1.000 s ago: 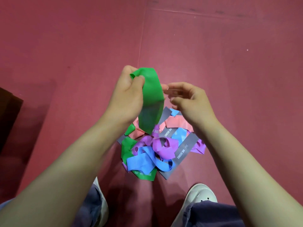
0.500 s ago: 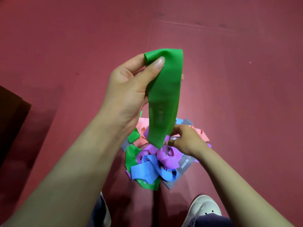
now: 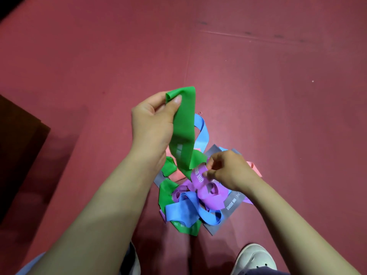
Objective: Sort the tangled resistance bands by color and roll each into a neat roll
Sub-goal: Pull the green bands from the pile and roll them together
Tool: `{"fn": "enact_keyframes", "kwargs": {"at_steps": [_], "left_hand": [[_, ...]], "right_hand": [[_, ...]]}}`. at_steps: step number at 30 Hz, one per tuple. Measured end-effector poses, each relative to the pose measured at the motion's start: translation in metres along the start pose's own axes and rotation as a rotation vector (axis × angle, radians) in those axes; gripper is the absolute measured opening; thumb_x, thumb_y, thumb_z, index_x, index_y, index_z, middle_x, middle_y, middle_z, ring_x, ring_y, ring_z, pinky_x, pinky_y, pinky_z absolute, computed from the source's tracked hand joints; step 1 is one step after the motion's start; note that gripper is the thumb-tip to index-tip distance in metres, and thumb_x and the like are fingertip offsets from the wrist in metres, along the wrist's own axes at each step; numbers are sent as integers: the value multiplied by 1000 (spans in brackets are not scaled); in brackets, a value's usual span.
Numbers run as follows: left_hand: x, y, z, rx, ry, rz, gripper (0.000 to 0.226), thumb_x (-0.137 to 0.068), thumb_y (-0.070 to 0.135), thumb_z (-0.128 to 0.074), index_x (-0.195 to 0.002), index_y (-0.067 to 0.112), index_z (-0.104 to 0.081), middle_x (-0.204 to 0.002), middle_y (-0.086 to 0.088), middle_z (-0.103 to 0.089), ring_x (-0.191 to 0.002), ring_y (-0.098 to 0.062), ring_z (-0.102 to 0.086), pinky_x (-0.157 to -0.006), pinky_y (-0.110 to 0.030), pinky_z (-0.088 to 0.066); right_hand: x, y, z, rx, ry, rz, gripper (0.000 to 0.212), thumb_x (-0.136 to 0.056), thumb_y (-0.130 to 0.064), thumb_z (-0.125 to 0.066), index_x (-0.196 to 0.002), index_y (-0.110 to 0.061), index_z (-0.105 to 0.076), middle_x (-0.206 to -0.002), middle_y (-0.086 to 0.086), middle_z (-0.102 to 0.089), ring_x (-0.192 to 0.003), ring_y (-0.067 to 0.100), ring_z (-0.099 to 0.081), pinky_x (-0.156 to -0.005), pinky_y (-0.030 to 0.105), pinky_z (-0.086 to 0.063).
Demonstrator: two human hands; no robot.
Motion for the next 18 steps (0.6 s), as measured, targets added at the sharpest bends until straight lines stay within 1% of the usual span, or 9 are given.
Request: {"fn": "enact_keyframes", "kwargs": {"at_steps": [2, 4, 6, 8, 10, 12, 14, 16, 18], "left_hand": [[-2, -1, 3, 24, 82, -2, 20, -91, 0, -59, -82, 15, -69, -63, 10, -68, -59, -4, -59, -59, -19, -51], [-6, 0, 7, 66, 169, -4, 19, -91, 0, -58, -82, 13, -68, -62, 9, -66, -57, -3, -58, -58, -18, -50], [-9, 1, 12, 83, 233, -16, 21, -92, 0, -58, -78, 14, -67, -57, 11, -63, -52, -2, -55, -54, -16, -49], [-11, 2, 14, 67, 268, -50, 26, -92, 0, -57, -73, 15, -65, -53, 13, -61, -50, -1, -53, -52, -15, -47], [-11, 2, 14, 55, 295, -80, 27, -91, -1, -58, -71, 16, -65, -53, 15, -61, -52, 0, -52, -54, -14, -47], [-10, 2, 14, 53, 320, -86, 26, -91, -1, -58, -73, 16, -66, -57, 14, -63, -56, 0, -55, -59, -16, -50], [-12, 2, 16, 42, 337, -88, 22, -92, 1, -58, -77, 15, -67, -67, 7, -65, -65, -7, -57, -66, -23, -51], [-14, 3, 19, 30, 355, -98, 16, -92, 1, -58, -84, 12, -67, -78, -1, -64, -76, -13, -56, -74, -28, -51], [-16, 2, 22, 24, 368, -97, 13, -92, 1, -58, -90, 10, -67, -83, -3, -64, -80, -14, -56, -77, -30, -52]], "right_hand": [[3, -2, 2, 30, -7, 25, 21, -81, -16, -71, -65, -25, -58, -60, -10, -57, -57, 7, -52, -51, 15, -39], [5, -2, 7, 7, -34, 41, 11, -82, -16, -70, -75, -24, -68, -60, -6, -60, -52, 7, -50, -42, 8, -33], [7, -2, 13, -46, -62, 52, 10, -82, -15, -70, -80, -24, -73, -62, -5, -63, -58, 10, -54, -44, 4, -34], [10, -3, 18, -88, -88, 76, 13, -83, -13, -70, -82, -24, -76, -65, -11, -65, -66, 7, -58, -50, 2, -37], [12, -4, 20, -92, -86, 103, 13, -83, -13, -70, -85, -23, -78, -74, -10, -71, -74, 5, -60, -60, 5, -43], [13, -5, 20, 5, -58, 116, 12, -83, -14, -69, -83, -22, -77, -81, -6, -73, -79, 9, -61, -71, 20, -49], [15, -7, 21, 6, -60, 153, 7, -82, -15, -71, -79, -19, -75, -72, -8, -70, -70, 4, -59, -68, 25, -48], [17, -10, 25, -222, -98, 202, 6, -80, -14, -76, -74, -15, -73, -61, -10, -64, -57, 1, -54, -61, 21, -45], [18, -11, 30, -328, -90, 235, 10, -78, -14, -77, -71, -16, -71, -62, -6, -63, -59, 5, -54, -63, 21, -47]]}}
Point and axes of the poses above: each hand's wrist, its own x-axis away from the middle knuckle, its own z-axis out of the back of the hand, y = z × x, the point moved 1 cm from there along -x, towards the middle knuckle
